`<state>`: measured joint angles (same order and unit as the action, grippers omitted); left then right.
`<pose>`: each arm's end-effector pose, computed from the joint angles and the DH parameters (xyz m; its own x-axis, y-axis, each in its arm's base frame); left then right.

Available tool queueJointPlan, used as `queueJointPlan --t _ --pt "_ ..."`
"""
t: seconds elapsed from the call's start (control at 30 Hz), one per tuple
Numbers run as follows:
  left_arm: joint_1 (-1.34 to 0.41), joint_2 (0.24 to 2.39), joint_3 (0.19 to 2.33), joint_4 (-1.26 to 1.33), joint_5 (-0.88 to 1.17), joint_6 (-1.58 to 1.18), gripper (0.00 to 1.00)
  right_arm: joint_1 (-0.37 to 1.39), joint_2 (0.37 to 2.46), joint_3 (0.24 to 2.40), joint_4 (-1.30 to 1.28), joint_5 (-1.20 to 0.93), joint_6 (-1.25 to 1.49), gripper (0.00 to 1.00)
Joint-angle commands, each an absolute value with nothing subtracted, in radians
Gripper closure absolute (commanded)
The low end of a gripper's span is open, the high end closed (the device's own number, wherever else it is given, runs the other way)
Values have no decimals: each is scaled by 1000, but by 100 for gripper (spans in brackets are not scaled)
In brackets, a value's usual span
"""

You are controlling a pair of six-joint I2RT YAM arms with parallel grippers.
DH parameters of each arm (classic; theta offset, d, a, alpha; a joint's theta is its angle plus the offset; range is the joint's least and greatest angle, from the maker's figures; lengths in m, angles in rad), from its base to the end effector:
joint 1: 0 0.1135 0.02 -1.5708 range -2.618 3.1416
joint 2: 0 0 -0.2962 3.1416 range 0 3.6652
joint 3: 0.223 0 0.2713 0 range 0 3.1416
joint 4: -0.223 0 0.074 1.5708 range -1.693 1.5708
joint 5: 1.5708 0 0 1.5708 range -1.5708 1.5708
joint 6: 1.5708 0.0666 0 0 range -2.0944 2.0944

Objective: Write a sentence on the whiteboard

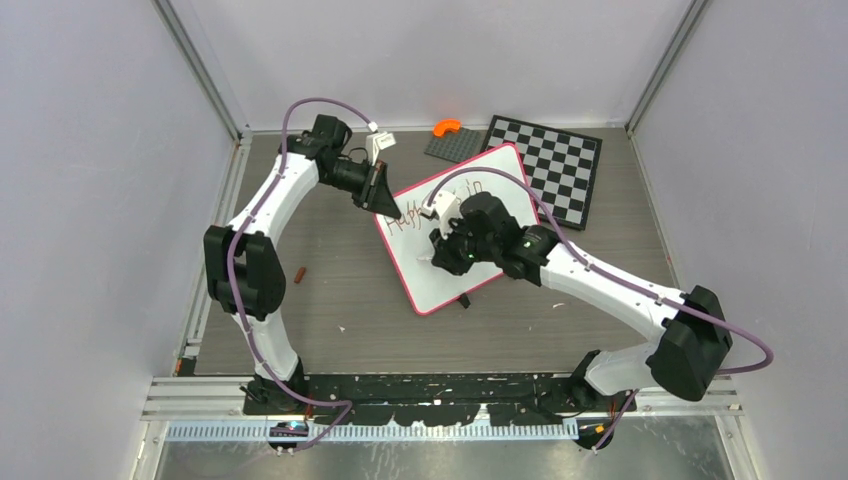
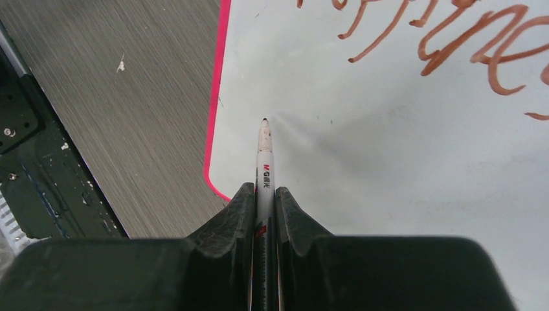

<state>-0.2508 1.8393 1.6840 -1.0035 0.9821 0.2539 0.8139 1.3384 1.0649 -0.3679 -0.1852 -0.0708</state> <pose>0.3870 -0.1563 0.3157 -0.7435 0.3345 -0.5790 0.6686 0.3835 -0.6371 0.2208 0.2516 0.3046 -0.3521 -0.4740 -0.8070 -0.8429 0.5355 0.0532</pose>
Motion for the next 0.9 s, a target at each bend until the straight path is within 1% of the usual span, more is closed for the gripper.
queueJointPlan --t 0.0,0.5,0.67,0.87 --pt "-250 1868 1696 -1035 853 333 100 844 1362 1137 -327 -173 -65 100" --pt "-250 1855 1684 -1025 853 320 100 871 1421 1169 -314 -92 -95 100" --pt "-250 1849 1677 -1022 850 321 100 871 1409 1138 -324 -59 -101 100" --pt "-250 1850 1677 -1020 851 322 100 871 1377 1103 -351 -79 -109 100"
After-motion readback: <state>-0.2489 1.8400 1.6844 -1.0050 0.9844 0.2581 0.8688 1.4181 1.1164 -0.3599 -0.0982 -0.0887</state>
